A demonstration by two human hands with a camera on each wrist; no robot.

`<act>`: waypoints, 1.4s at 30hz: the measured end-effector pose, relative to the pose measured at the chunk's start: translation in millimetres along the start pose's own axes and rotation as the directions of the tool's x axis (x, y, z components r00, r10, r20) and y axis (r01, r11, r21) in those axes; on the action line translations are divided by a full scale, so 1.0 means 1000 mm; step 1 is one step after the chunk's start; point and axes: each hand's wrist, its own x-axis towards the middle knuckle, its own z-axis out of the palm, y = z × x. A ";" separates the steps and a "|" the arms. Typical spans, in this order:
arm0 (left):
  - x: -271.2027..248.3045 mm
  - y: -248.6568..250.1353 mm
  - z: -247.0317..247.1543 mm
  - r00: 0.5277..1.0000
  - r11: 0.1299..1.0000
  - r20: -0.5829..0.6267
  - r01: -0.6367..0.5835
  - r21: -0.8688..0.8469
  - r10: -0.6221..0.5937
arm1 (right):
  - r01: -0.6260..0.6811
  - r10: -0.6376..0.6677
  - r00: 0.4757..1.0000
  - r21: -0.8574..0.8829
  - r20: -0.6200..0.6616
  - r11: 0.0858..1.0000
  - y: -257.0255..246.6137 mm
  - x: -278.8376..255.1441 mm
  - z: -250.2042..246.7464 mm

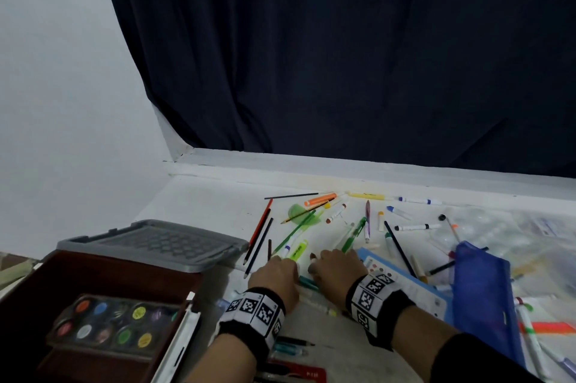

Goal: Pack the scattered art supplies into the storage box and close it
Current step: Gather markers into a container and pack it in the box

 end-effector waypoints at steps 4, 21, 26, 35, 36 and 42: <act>0.005 -0.001 0.001 0.999 0.999 0.034 -0.013 0.050 0.012 | 0.024 -0.025 0.999 -0.045 -0.023 0.999 0.001 0.002 -0.001; -0.071 0.007 -0.024 0.891 0.606 -0.446 -0.402 -0.687 0.086 | 0.041 0.193 0.896 0.506 -0.401 0.862 0.022 -0.106 -0.021; -0.115 0.020 -0.009 0.933 0.345 -0.351 -0.357 -0.868 0.082 | 0.006 0.267 0.922 0.701 -0.280 0.714 0.010 -0.155 -0.008; -0.138 0.020 0.039 0.912 0.817 -0.197 -0.409 -0.406 0.359 | -0.102 0.179 0.984 0.751 -0.022 0.653 -0.010 -0.193 0.033; -0.137 0.023 0.042 0.913 0.838 -0.176 -0.408 -0.363 0.368 | -0.105 0.173 0.985 0.748 -0.013 0.655 -0.011 -0.194 0.034; -0.129 0.037 0.052 0.928 0.919 -0.140 -0.364 -0.152 0.344 | -0.108 0.147 0.989 0.734 0.011 0.671 -0.016 -0.192 0.034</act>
